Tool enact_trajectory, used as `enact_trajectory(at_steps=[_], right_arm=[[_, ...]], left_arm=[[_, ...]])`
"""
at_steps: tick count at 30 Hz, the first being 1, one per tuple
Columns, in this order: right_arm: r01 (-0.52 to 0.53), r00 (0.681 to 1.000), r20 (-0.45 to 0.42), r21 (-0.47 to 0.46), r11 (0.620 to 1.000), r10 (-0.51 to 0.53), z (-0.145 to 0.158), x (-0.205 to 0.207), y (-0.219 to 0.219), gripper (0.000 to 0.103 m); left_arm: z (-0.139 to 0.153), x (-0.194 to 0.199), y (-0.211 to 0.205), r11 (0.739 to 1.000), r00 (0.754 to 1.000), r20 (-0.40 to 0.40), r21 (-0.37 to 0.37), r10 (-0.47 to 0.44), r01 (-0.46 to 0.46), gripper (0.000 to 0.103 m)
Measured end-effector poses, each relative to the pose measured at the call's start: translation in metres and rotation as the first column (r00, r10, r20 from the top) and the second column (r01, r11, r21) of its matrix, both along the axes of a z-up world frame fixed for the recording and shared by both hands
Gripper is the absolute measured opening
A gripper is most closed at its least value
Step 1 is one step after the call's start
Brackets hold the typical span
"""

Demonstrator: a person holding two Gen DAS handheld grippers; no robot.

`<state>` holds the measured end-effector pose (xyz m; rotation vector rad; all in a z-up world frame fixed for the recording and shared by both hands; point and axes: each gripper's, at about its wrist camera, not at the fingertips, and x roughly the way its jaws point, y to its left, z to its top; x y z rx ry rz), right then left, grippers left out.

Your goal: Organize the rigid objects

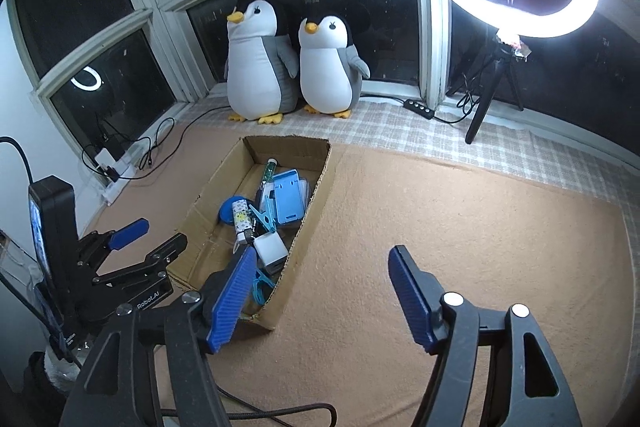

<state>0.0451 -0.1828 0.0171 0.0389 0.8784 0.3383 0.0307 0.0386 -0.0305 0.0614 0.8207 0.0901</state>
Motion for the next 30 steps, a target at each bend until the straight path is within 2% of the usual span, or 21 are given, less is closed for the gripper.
enact_trajectory(at_steps=[2, 6, 9, 12, 18, 30], right_arm=[[0.005, 1.000, 0.018, -0.008, 1.000, -0.005, 0.003, -0.004, 0.000, 0.070], [0.007, 0.999, 0.044, -0.020, 1.000, -0.006, 0.006, -0.011, 0.002, 0.073], [0.021, 0.997, 0.070, -0.023, 1.000, -0.019, 0.006, -0.018, 0.002, 0.079], [0.041, 0.996, 0.082, -0.004, 0.999, -0.040, 0.006, -0.021, 0.000, 0.080], [0.087, 0.992, 0.094, 0.008, 0.996, -0.087, 0.002, -0.025, -0.002, 0.080], [0.075, 0.990, 0.120, 0.011, 0.997, -0.076, 0.013, -0.030, 0.000, 0.080]], left_arm=[[0.006, -0.003, -0.002, 1.000, 1.000, 0.010, 0.003, -0.006, 0.006, 0.068], [0.018, -0.010, -0.005, 1.000, 0.999, 0.028, -0.010, -0.016, 0.016, 0.080], [0.027, -0.016, -0.008, 1.000, 0.999, 0.048, -0.006, -0.020, 0.020, 0.084], [0.034, -0.021, -0.012, 1.000, 0.997, 0.070, 0.000, -0.024, 0.024, 0.090], [0.047, -0.028, -0.015, 1.000, 0.996, 0.091, -0.007, -0.021, 0.021, 0.094], [0.061, -0.035, -0.014, 1.000, 0.993, 0.115, -0.023, -0.018, 0.021, 0.096]])
